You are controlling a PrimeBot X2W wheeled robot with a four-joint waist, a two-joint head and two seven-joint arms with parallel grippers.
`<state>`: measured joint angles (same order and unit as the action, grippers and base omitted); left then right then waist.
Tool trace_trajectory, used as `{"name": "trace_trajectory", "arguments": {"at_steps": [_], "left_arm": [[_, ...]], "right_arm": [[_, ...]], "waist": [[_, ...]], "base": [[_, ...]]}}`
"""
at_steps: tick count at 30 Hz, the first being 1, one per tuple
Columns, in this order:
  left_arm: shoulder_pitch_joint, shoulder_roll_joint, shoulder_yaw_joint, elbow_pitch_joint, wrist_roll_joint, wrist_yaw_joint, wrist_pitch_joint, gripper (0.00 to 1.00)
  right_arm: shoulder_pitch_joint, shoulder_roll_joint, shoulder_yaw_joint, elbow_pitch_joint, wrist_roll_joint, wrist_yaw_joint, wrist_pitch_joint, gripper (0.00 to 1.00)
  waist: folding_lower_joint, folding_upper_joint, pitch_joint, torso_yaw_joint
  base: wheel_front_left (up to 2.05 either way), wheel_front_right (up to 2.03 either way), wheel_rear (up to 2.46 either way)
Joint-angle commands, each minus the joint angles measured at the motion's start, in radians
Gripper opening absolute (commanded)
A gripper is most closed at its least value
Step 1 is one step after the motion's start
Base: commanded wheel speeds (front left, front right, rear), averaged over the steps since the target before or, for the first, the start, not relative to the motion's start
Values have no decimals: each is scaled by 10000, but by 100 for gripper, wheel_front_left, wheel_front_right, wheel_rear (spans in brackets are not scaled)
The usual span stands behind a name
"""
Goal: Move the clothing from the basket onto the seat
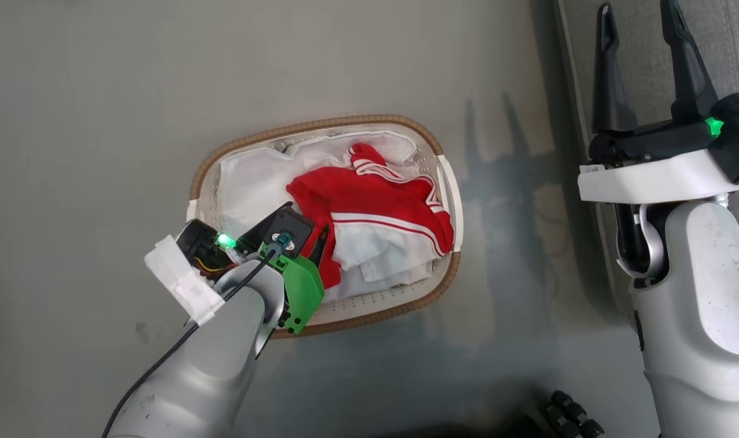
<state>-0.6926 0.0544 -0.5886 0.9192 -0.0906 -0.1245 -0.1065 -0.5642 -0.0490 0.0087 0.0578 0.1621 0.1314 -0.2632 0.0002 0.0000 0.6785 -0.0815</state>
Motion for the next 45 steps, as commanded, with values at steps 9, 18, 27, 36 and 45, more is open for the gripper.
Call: {"name": "trace_trajectory", "arguments": {"at_steps": [9, 18, 27, 36, 45], "left_arm": [[-1252, 340, -453, 1744, 612, 299, -60, 100], [-1717, 541, -627, 2819, 691, 557, 148, 100], [-1878, 474, -659, 3222, 450, 683, 171, 0], [-1580, 243, -723, 3120, 144, 545, -796, 0], [-1175, 22, -799, 2093, -444, 148, -1513, 0]], "right_arm": [[-579, -20, 506, -332, 585, -12, -23, 100], [-847, -25, 887, -453, 956, -12, -23, 100], [-797, -28, 1026, -384, 987, -12, -23, 100], [-508, -31, 930, 21, 605, -12, -23, 100], [408, -34, 522, 757, 13, -12, -23, 100]], "waist": [[-2, 0, 2322, -1459], [-2, 0, 2652, -1783], [-2, 0, 2550, -1752], [-2, 0, 1562, -1312], [-2, 0, -596, -356]], "base": [[0, 0, 0], [0, 0, 0], [0, 0, 0], [0, 0, 0], [0, 0, 0]]}}
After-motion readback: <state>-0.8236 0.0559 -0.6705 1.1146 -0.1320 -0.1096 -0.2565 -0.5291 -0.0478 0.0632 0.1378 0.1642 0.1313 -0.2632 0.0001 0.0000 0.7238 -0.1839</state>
